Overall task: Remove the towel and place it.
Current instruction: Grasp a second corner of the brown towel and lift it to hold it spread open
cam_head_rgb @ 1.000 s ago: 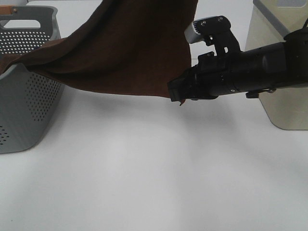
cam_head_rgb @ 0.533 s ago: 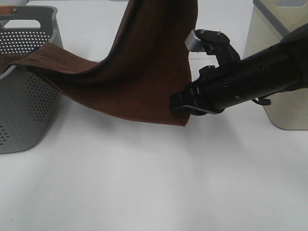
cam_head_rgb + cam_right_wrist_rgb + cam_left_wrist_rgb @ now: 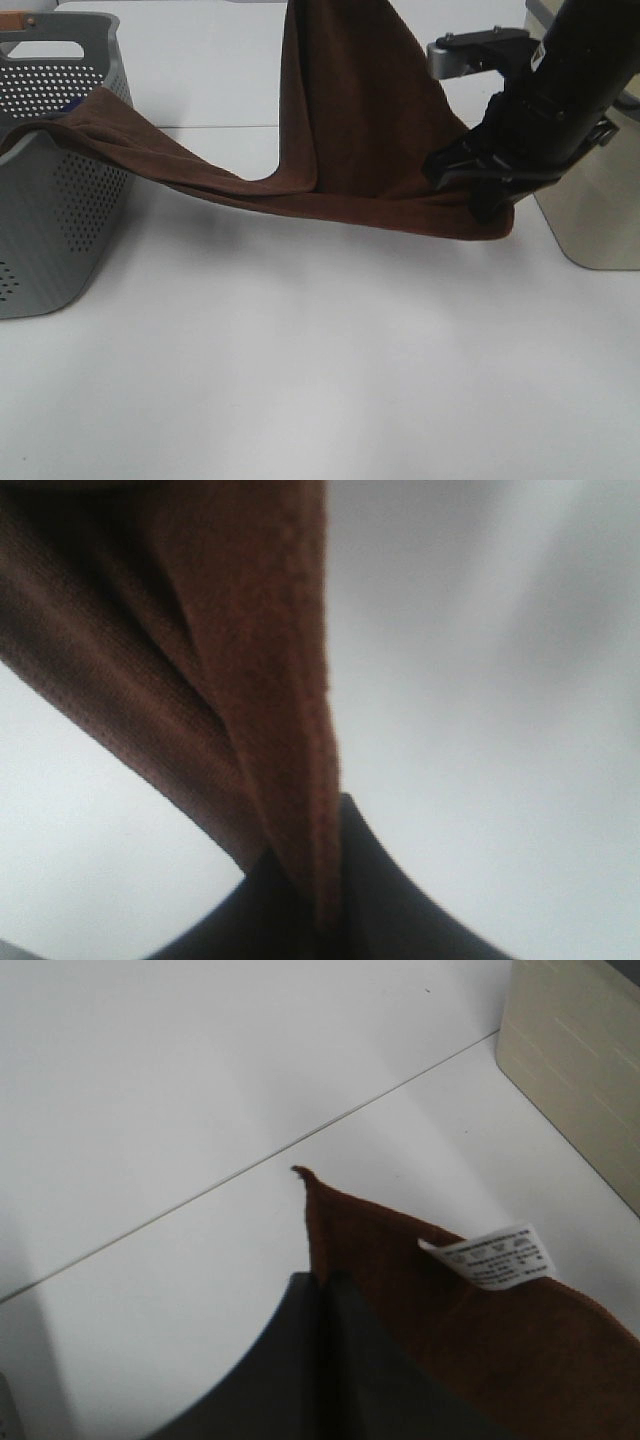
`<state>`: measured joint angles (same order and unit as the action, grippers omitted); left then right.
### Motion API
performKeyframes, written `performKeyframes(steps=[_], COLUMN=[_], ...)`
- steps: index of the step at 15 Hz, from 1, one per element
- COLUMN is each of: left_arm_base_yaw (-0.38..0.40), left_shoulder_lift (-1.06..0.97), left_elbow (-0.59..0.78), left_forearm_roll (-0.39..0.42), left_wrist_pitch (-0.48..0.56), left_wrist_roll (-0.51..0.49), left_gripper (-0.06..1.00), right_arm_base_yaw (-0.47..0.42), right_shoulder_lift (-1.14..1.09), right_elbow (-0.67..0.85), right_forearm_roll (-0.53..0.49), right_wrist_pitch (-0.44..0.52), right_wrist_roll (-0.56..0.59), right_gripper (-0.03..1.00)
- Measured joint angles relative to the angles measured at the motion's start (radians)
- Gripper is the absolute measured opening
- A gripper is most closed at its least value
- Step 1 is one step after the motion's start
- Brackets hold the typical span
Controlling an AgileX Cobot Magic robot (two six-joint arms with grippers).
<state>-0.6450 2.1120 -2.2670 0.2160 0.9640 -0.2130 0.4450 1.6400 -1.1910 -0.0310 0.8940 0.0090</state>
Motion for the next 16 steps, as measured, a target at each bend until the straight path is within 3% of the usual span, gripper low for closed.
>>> performKeyframes(steps=[4,7,12,16], left_arm_base_yaw=[0.098,0.167,0.249,0.269], left_shoulder_lift=[0.029,0.015,-0.112,-0.159], left_elbow=[0.0,0.0,0.0,-0.002], left_forearm_roll=[-0.216,-0.287,-0.324,-0.291], left_wrist_pitch=[-0.137,-0.228,-0.398,-0.404], left_wrist_roll=[0.024,0.032,0.034,0.055], left_gripper=[0.0,0.0,0.0,0.0], right_arm_base_yaw=[0.0,0.0,-0.001,-0.001], right_shoulder_lift=[-0.006,-0.006,-0.006,0.001], right_elbow=[-0.236,-0.444,-0.714,-0.741], right_forearm_roll=[-0.185,-0.333,-0.375,-0.369], right_wrist_pitch=[0.088,0.12,0.017,0.001], right_wrist_roll=[0.069,0.116,0.086,0.083], right_gripper=[0.0,0.0,0.0,0.0])
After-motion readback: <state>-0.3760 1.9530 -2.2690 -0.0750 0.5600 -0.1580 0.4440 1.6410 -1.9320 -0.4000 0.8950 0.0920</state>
